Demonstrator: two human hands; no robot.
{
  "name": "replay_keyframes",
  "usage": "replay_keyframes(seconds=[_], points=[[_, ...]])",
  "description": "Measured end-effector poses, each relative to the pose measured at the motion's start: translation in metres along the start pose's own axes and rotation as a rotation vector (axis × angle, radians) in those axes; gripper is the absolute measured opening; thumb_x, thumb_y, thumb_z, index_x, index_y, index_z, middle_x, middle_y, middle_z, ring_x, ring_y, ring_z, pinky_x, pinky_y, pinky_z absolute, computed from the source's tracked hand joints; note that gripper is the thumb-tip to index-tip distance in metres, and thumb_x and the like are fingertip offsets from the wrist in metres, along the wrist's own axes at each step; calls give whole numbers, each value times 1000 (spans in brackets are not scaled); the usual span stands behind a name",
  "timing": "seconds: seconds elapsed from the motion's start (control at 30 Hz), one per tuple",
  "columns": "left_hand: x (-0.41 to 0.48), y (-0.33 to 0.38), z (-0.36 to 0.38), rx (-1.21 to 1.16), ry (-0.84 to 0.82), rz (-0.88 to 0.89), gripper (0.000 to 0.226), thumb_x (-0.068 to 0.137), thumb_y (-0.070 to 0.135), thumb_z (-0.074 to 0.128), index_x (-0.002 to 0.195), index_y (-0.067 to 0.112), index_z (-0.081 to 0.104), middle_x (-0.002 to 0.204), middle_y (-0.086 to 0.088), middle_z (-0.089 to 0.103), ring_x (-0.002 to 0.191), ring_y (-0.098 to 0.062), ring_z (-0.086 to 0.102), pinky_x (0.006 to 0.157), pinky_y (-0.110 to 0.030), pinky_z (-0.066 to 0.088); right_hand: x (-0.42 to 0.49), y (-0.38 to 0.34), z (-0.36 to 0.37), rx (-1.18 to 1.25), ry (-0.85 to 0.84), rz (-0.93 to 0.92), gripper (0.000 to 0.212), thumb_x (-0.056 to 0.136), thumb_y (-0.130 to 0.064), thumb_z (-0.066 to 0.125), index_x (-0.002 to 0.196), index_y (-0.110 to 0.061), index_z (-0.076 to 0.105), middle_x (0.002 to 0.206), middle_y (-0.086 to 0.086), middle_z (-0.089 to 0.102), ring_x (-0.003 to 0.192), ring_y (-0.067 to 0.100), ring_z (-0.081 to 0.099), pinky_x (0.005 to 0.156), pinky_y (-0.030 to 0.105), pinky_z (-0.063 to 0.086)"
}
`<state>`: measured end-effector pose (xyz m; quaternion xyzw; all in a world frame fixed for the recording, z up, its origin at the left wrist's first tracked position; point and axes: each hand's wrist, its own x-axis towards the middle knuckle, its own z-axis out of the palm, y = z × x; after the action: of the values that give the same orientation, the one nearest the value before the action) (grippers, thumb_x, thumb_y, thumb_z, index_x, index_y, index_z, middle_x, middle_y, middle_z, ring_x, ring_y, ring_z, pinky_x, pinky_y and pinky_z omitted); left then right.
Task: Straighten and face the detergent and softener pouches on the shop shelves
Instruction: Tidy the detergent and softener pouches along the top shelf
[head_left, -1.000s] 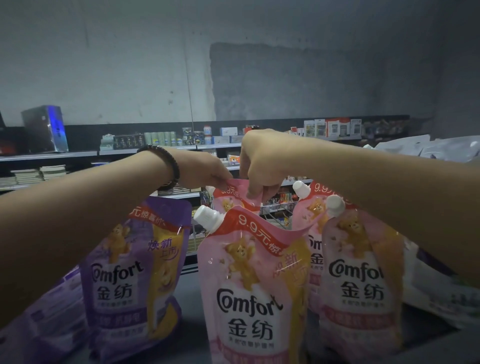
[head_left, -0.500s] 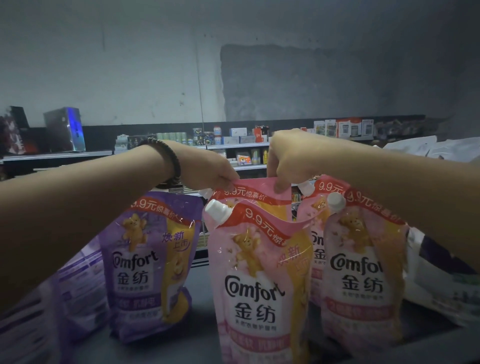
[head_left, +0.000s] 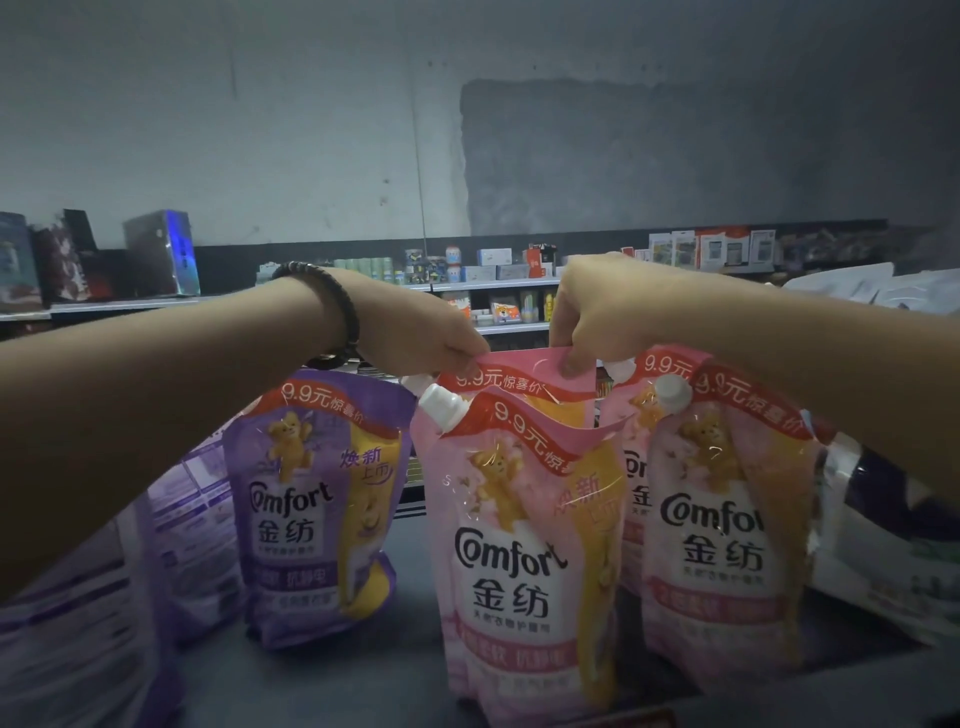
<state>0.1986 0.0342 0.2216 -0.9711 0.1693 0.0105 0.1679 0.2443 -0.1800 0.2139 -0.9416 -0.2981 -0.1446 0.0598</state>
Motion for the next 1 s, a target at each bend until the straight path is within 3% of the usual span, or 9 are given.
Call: replay_keyframes(seconds=[0.07,0.17,0.27,0.4,0.5,0.8,1.0], points=[[-4,6,-4,-16,-8,-14,31,115,33,42,121,14,67,113,-4,73,102,-25,69,95,-49,56,-2,1,-1,-7,0,-2,26,88,-26,87,113,-21,82,98,-7,75,85,13,68,66,25,58],[-7,16,-7,-37,-20,-16,31,115,32,41,122,16,67,111,0,73,100,-20,69,92,-38,57,-5,4,-4,4,-1,7,25,85,-29,89,109,-25,84,95,-8,77,87,16,73,77,33,64],[-3,17,-3,-50,37,-64,31,114,33,45,131,22,69,96,13,67,85,-5,64,75,-20,51,-7,7,-4,15,-4,-1,25,84,-30,90,108,-27,84,96,-9,77,90,17,73,78,33,63],[-10,16,-7,-52,-48,5,32,115,32,43,129,14,65,113,-4,74,100,-21,70,89,-33,54,-9,7,-6,18,-18,-2,25,84,-30,90,108,-28,84,99,-8,78,92,18,73,85,38,64],[-13,14,-10,-75,-74,-4,33,114,37,43,128,17,65,116,-4,74,103,-22,70,92,-42,58,-10,8,-6,34,-29,-5,24,84,-31,90,107,-29,84,98,-10,78,92,18,73,82,36,63],[-10,13,-10,-93,-91,-23,32,113,36,44,131,20,67,116,0,75,105,-21,72,97,-44,60,-12,11,-5,70,-21,-32,23,89,-28,86,111,-29,83,103,-10,77,93,15,70,80,32,59],[-7,10,-6,-117,-88,-75,33,112,42,46,121,20,70,107,-3,76,97,-27,73,89,-47,63,-12,14,-2,65,-2,-31,22,91,-28,85,112,-30,83,105,-10,77,92,13,68,77,31,54]])
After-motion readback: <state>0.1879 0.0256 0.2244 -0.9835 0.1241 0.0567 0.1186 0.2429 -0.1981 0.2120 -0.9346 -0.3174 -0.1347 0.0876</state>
